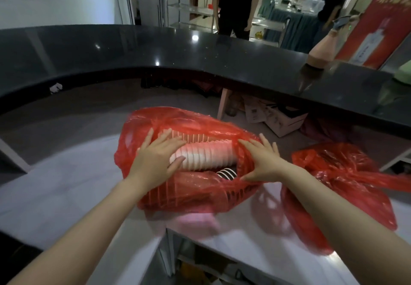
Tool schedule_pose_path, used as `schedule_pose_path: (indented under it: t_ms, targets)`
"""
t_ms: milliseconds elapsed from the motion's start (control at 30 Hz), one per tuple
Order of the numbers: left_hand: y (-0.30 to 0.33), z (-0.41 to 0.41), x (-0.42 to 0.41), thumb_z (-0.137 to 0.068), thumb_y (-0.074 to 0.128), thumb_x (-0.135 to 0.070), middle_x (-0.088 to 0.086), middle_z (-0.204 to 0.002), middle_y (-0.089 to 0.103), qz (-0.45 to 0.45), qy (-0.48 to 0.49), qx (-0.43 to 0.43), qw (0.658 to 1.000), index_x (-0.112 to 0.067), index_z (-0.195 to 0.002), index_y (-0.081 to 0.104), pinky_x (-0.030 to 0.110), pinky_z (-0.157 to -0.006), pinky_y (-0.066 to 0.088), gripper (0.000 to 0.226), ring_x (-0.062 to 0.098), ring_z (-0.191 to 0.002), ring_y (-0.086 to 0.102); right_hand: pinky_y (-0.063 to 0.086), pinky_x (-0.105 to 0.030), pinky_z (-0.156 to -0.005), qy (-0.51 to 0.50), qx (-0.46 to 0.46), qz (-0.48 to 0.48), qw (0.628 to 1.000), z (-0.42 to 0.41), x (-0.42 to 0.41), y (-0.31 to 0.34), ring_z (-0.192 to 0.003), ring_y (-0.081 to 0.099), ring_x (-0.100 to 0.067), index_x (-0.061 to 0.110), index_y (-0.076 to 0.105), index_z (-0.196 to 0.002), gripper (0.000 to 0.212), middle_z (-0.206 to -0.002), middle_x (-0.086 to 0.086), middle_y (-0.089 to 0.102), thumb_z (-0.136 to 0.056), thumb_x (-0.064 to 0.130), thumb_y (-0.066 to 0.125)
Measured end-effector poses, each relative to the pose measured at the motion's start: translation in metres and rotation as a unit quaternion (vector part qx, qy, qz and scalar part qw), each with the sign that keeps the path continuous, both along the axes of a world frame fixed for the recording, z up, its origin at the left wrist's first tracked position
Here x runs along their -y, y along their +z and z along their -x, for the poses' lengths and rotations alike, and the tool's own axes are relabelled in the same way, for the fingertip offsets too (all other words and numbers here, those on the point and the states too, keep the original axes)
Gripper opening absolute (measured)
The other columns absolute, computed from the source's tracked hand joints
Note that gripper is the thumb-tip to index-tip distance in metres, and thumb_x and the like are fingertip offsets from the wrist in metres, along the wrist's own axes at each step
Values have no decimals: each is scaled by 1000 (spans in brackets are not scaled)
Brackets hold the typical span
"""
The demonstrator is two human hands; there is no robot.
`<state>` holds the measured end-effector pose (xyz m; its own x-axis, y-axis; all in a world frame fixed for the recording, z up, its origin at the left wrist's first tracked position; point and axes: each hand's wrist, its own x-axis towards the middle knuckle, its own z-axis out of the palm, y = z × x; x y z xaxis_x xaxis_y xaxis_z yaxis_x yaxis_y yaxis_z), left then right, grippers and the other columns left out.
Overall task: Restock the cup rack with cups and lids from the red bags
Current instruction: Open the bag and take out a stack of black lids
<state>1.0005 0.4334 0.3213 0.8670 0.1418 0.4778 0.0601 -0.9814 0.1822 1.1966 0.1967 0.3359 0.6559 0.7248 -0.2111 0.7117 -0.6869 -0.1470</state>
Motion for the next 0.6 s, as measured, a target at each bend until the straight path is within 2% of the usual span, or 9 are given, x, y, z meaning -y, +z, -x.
schedule_pose_path:
  t_ms: [100, 167, 233, 300, 367, 467, 533, 600]
  targets:
    - [13, -4, 21, -86, 46, -37, 9, -124, 64, -53, -53, 25, 997, -10, -116, 67, 57, -107, 24, 45, 32, -124, 52, -10, -52, -113, 23, 15, -56, 998, 14, 9, 11, -145, -19, -24, 37, 15, -150, 110, -161, 0, 0, -62, 54, 79]
    - [21, -9, 37, -87, 45, -37, 11, -129, 60, -69, -72, 27, 995, -10, -120, 65, 56, -107, 24, 47, 33, -126, 50, -8, -50, -115, 23, 17, -100, 995, 23, 19, 20, -146, -17, -22, 31, 25, -149, 96, -161, -3, 1, -70, 49, 76]
    - [30, -16, 53, -87, 44, -39, 12, -134, 55, -69, -84, 13, 994, -9, -125, 61, 56, -109, 23, 51, 34, -129, 46, 4, -45, -118, 21, 24, -178, 983, 31, 30, 29, -147, -5, -21, 23, 39, -145, 74, -160, -5, 15, -80, 39, 71]
    - [37, -27, 67, -87, 43, -42, 13, -138, 52, -72, -92, -6, 993, -9, -129, 58, 56, -110, 22, 55, 35, -131, 43, 16, -34, -116, 14, 44, -257, 965, 36, 44, 36, -147, 14, -19, 18, 51, -136, 54, -154, -4, 33, -85, 27, 68]
    - [40, -39, 81, -87, 48, -43, 13, -141, 49, -79, -96, -23, 992, -10, -132, 55, 56, -110, 22, 57, 35, -133, 40, 26, -29, -110, 0, 76, -309, 948, 38, 59, 44, -138, 36, -20, 15, 60, -127, 42, -142, -5, 49, -85, 18, 67]
    - [40, -57, 105, -86, 53, -43, 13, -146, 41, -76, -94, -44, 992, -12, -138, 47, 55, -111, 20, 62, 35, -137, 35, 42, -29, -95, -4, 129, -376, 918, 35, 85, 50, -110, 61, -24, 10, 70, -108, 28, -114, -6, 68, -81, 5, 68]
    - [41, -67, 124, -87, 45, -48, 11, -148, 39, -67, -94, -49, 992, -13, -140, 45, 54, -112, 20, 64, 33, -138, 33, 43, -27, -87, -2, 153, -385, 910, 29, 108, 51, -98, 63, -25, 9, 70, -102, 25, -103, -5, 70, -79, 2, 69]
    - [43, -78, 146, -86, 39, -51, 11, -149, 37, -54, -99, -45, 993, -13, -141, 45, 52, -112, 18, 67, 32, -139, 32, 40, -24, -87, -10, 160, -374, 913, 17, 134, 50, -96, 62, -25, 11, 70, -101, 25, -101, -3, 69, -78, 1, 68]
